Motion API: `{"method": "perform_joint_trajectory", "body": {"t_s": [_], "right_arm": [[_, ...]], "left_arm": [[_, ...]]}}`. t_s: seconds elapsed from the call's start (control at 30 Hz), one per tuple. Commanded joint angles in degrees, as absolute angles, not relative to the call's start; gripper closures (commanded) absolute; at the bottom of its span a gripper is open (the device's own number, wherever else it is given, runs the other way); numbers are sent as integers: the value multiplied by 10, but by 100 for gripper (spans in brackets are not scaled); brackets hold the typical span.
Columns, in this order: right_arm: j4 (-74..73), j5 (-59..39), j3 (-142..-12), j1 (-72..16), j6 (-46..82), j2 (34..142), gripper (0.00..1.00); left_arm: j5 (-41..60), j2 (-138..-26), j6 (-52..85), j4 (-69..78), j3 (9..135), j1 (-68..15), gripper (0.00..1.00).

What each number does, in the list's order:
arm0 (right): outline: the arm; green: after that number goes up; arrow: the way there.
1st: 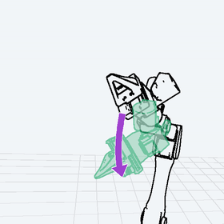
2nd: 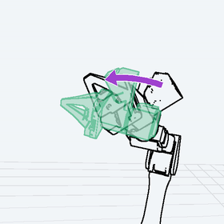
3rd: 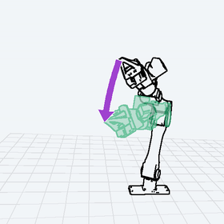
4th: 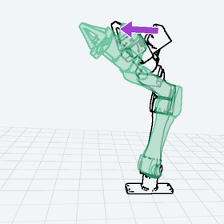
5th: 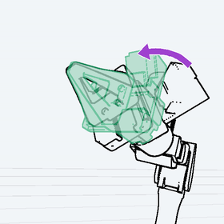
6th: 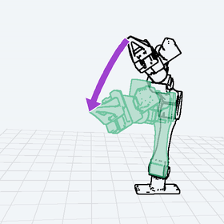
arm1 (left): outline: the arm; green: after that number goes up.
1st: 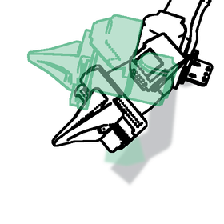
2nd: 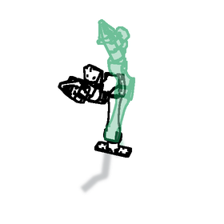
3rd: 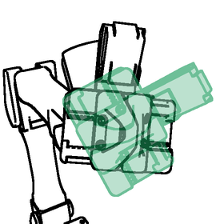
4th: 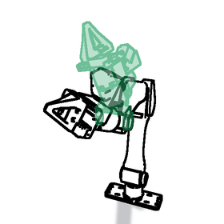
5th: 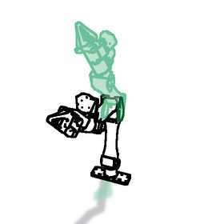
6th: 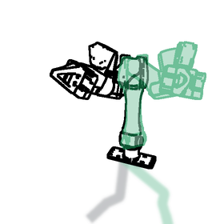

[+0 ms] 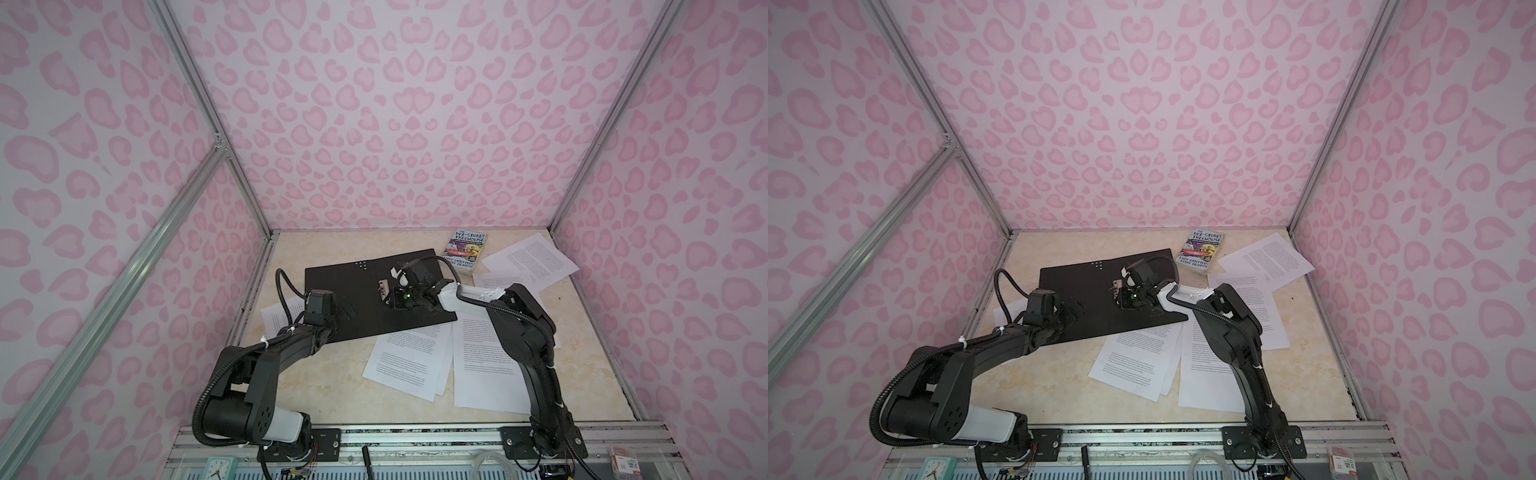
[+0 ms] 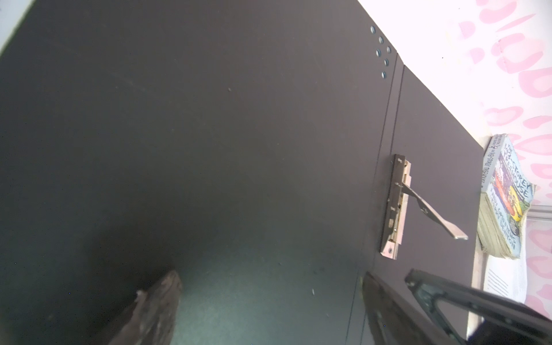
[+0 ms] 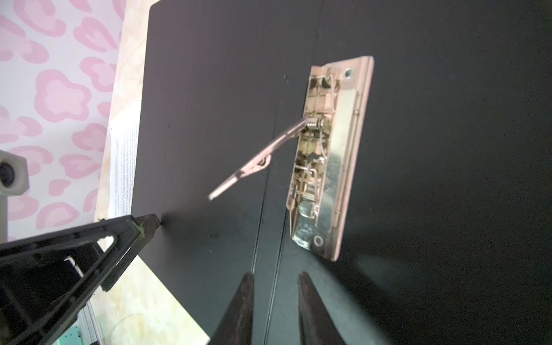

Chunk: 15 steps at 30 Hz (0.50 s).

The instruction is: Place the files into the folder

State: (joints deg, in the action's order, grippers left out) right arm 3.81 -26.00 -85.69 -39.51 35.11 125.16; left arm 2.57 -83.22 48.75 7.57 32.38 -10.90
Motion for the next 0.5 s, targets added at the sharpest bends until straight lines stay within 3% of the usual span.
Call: {"method": "perform_joint_trajectory", "body": {"t_s": [0.0, 0.2, 0.47], "right_arm": [[50, -279, -902, -394, 350, 1279, 74], [109, -294, -1033, -374, 352, 1358, 78], [263, -333, -1336, -351, 320, 1534, 84]], "left_arm": [[22, -830, 490, 11, 319, -107, 4], [25, -826, 492, 10, 318, -106, 3], [29, -812, 489, 9, 314, -101, 3]]}}
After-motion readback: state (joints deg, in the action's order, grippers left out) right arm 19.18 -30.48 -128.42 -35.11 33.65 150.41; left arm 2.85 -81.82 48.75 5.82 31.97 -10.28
